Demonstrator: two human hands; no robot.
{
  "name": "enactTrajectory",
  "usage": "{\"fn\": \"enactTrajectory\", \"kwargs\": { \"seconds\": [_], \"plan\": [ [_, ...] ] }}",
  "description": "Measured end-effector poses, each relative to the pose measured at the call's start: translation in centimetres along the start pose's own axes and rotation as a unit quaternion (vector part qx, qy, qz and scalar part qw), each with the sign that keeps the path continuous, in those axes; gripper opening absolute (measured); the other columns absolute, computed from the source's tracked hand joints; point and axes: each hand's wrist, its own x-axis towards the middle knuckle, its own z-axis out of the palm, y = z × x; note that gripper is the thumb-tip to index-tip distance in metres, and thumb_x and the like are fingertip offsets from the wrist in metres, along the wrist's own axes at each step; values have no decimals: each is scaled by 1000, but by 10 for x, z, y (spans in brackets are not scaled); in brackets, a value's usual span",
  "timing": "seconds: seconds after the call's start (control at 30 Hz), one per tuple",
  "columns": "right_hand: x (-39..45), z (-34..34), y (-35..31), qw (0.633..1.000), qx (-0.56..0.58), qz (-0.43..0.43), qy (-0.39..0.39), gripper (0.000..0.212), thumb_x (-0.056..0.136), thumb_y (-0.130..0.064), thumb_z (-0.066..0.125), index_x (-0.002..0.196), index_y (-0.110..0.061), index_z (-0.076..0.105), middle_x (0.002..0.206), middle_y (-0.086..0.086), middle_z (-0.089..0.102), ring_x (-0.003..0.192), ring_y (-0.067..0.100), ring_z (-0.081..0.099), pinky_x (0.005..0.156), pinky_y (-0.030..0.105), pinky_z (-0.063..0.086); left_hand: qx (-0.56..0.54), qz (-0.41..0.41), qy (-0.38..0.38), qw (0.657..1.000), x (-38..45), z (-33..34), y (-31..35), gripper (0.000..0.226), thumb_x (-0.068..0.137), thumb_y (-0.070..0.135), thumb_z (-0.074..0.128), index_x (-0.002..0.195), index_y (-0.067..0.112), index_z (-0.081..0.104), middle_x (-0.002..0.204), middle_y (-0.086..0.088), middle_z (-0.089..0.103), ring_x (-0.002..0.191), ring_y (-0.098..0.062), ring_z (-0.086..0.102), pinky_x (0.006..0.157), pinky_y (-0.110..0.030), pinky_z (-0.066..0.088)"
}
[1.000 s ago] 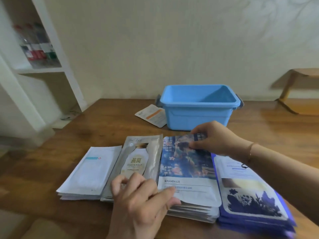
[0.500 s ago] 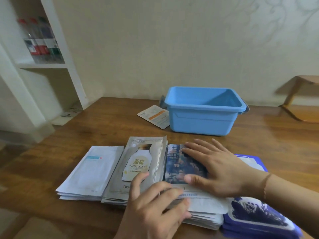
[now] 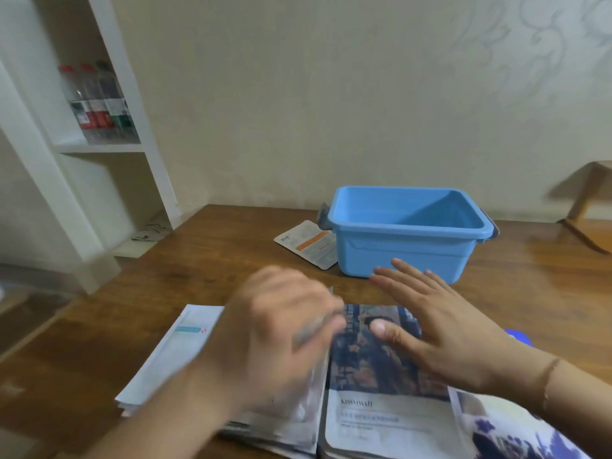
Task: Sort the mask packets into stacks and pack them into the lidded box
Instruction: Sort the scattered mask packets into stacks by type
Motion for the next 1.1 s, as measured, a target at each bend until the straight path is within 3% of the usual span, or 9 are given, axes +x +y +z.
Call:
{"fn": "enactTrajectory", "kwargs": {
  "seconds": [0.07, 0.2, 0.4, 0.5, 0.73, 0.83, 0.9, 1.03, 1.1],
  "plan": [
    [10, -4, 2, 999, 32, 21, 30, 94, 72, -88, 8, 148, -38, 29, 155, -24, 23, 142, -10, -1, 116, 18, 5, 40, -69, -86, 993, 32, 4, -45, 21, 93, 29, 61, 106, 19, 75, 102, 6, 74, 97, -12, 66, 88, -39, 53],
    [27, -1, 8, 993, 80, 46, 77, 91, 74, -86, 13, 140, -33, 46, 147, -20, 42, 140, -9, 19, 113, 16, 19, 112, -165, -334, 921, 74, 54, -122, 37, 95, 35, 59, 132, 26, 61, 133, 3, 62, 120, -17, 56, 100, -39, 47],
    [41, 4, 11, 992, 81, 52, 83, 81, 79, -81, 17, 133, -32, 53, 139, -22, 47, 138, -6, 27, 111, 16, 24, 64, -148, -462, 872, 80, 114, -163, 48, 91, 42, 63, 136, 25, 55, 136, -2, 57, 123, -23, 53, 99, -41, 48],
    [45, 4, 8, 992, 82, 50, 76, 81, 79, -82, 17, 130, -33, 55, 134, -24, 50, 133, -8, 33, 105, 11, 26, 51, -135, -451, 881, 75, 119, -170, 41, 94, 43, 56, 132, 29, 58, 134, 0, 59, 122, -21, 53, 101, -42, 46],
    [69, 2, -23, 995, 91, 25, 43, 70, 80, -77, 22, 121, -35, 61, 118, -22, 61, 108, -1, 55, 90, 18, 44, 173, 41, -446, 877, 40, 87, -181, 25, 102, 34, 42, 109, 22, 63, 116, -2, 69, 105, -20, 66, 90, -43, 54],
    [93, 4, -49, 995, 94, 11, 20, 56, 87, -67, 38, 126, -33, 58, 123, -18, 59, 108, 3, 55, 88, 17, 43, 185, 5, -425, 886, 11, 55, -191, 26, 102, 32, 38, 99, 20, 61, 106, -2, 71, 87, -23, 68, 74, -40, 56],
    [117, 12, -66, 998, 58, -15, 7, 50, 91, -58, 48, 132, -31, 54, 130, -14, 58, 113, 7, 54, 90, 20, 43, 182, -44, -402, 896, -15, 34, -201, 25, 102, 29, 40, 103, 20, 63, 105, -1, 71, 86, -22, 67, 74, -39, 55],
    [175, 32, -93, 997, -18, -27, -70, 59, 87, -55, 57, 139, -27, 48, 139, -3, 53, 122, 19, 52, 98, 32, 46, 94, -201, -266, 938, -68, 2, -212, 20, 99, 25, 52, 109, 20, 69, 96, 0, 72, 83, -15, 66, 75, -36, 54],
    [199, 41, -107, 992, -28, -23, -118, 68, 83, -64, 56, 139, -26, 48, 138, 0, 54, 119, 22, 54, 97, 37, 48, 73, -269, -206, 938, -81, -8, -216, 18, 98, 25, 54, 107, 22, 70, 92, 3, 72, 79, -9, 65, 73, -33, 54]
  ]
}}
